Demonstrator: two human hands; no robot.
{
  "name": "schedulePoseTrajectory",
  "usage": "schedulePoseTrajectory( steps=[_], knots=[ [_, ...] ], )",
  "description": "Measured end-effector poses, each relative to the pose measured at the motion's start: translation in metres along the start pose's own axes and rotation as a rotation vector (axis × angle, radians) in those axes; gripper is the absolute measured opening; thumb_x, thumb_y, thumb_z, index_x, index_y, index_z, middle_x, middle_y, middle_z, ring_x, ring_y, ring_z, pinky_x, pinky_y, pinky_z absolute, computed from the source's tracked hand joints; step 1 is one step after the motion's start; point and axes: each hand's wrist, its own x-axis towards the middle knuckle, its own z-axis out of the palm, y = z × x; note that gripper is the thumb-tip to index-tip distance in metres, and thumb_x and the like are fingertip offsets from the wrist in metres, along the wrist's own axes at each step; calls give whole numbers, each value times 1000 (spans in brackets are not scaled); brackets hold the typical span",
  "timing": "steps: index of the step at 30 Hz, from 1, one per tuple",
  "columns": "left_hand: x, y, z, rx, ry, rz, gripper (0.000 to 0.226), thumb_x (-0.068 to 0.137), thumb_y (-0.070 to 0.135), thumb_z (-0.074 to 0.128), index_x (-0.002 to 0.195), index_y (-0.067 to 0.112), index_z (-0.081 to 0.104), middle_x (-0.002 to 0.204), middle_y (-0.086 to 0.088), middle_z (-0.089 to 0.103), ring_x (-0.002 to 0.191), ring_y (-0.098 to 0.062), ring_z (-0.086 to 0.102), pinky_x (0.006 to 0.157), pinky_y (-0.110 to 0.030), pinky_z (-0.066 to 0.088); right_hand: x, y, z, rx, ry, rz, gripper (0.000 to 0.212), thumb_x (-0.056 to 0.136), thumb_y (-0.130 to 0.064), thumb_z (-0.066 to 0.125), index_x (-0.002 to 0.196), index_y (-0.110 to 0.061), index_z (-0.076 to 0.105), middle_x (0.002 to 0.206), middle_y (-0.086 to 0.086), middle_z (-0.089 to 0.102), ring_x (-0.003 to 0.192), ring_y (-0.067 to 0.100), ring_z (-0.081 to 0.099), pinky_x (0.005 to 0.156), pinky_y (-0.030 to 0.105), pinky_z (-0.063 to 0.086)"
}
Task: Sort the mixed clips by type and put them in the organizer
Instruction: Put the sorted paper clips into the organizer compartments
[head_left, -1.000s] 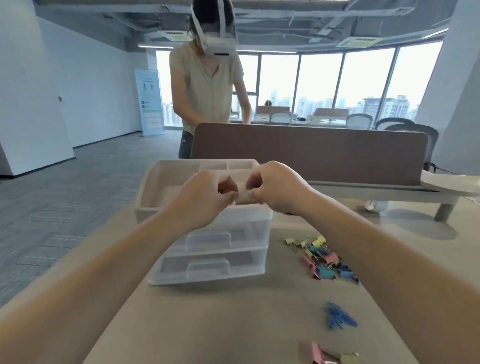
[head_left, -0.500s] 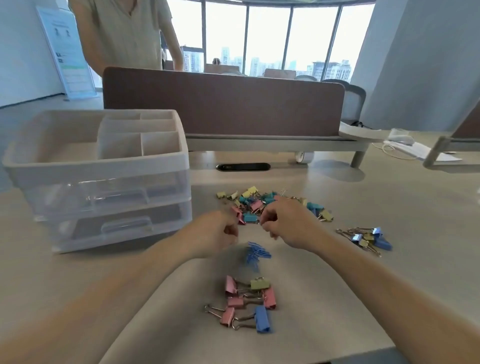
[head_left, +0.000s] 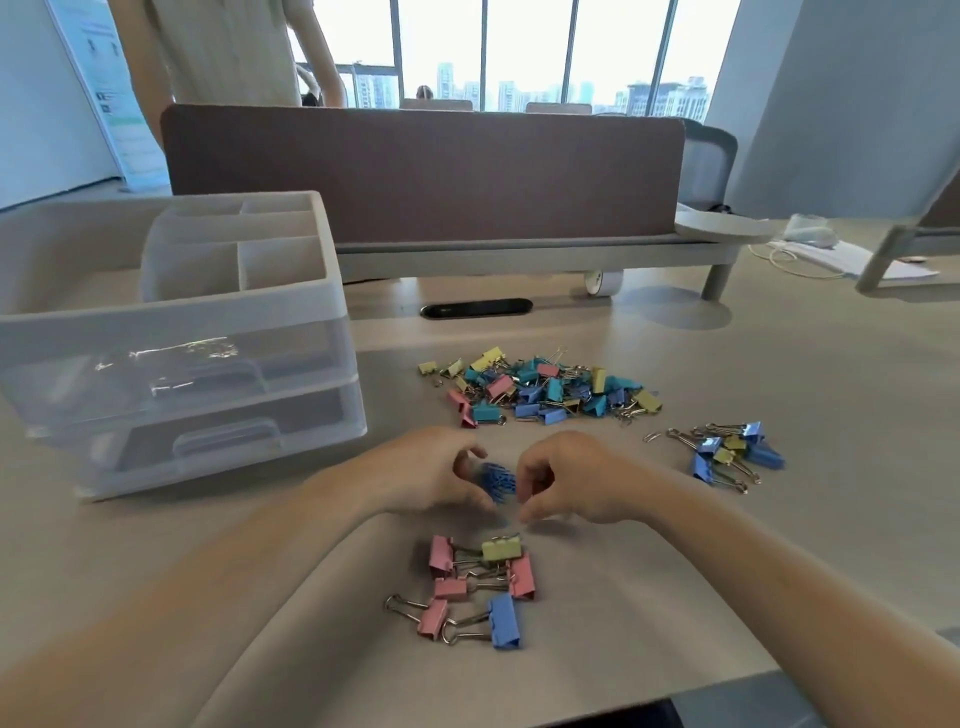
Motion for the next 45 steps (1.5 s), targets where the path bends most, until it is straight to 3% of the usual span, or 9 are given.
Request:
schedulePoseTrajectory(
  steps=[5,7,12,15,21,26,32,41,45],
  knots=[
    [6,2,-2,50,7,87,38,78,47,76,106,26,64,88,8,58,78,-11,52,71,-35,46,1,-1,7,15,-47,-67,11,83,-30,76,92,-27,72,90,-13,62,87,9,57,74,24,44],
    [8,1,0,80,2,101,32,80,42,75,107,27,64,88,5,56,81,-16,52,72,-38,45,2,-3,9,-9,-69,-72,11,84,-27,75,95,-26,72,93,-10,64,88,11,58,74,25,44],
    [11,3,4,116,-2,111,34,87,31,70,121,31,66,92,-1,56,84,-20,51,72,-35,43,8,-2,12,-28,-65,-57,8,85,-24,73,94,-22,73,89,-8,66,85,12,59,69,26,40],
    [11,1,6,81,40,125,33,85,29,72,117,29,68,92,5,58,83,-16,53,73,-33,45,11,3,10,-47,-10,-5,3,86,-24,72,88,-23,71,87,-9,64,84,13,59,72,26,43],
    [10,-3,8,71,83,128,29,96,28,59,123,20,66,110,4,62,89,-6,51,75,-23,40,20,10,10,-102,83,84,18,85,-28,72,75,-31,57,86,-7,63,85,15,59,75,31,52],
    [6,-6,-3,92,-16,122,46,90,31,68,133,16,58,107,5,55,88,-6,49,70,-17,37,18,11,2,-14,114,109,16,85,-27,74,86,-26,58,86,-9,57,82,12,55,65,23,42],
    [10,-2,-1,136,7,156,46,83,29,75,127,20,63,114,-1,63,97,-13,55,85,-32,49,26,3,7,-131,64,99,45,81,-39,76,119,-21,61,112,-4,61,98,16,56,87,33,50],
    [17,1,12,75,118,53,28,83,28,74,109,16,69,105,-2,66,92,-19,59,80,-35,51,32,-8,9,-88,86,136,25,85,-24,74,108,-15,68,103,3,66,90,19,62,77,31,52],
    [18,2,15,73,131,34,21,84,26,73,102,16,70,100,-3,67,89,-21,61,80,-39,52,37,-12,11,-90,74,139,13,86,-17,70,99,-14,71,91,6,71,83,20,66,59,23,45]
  ],
)
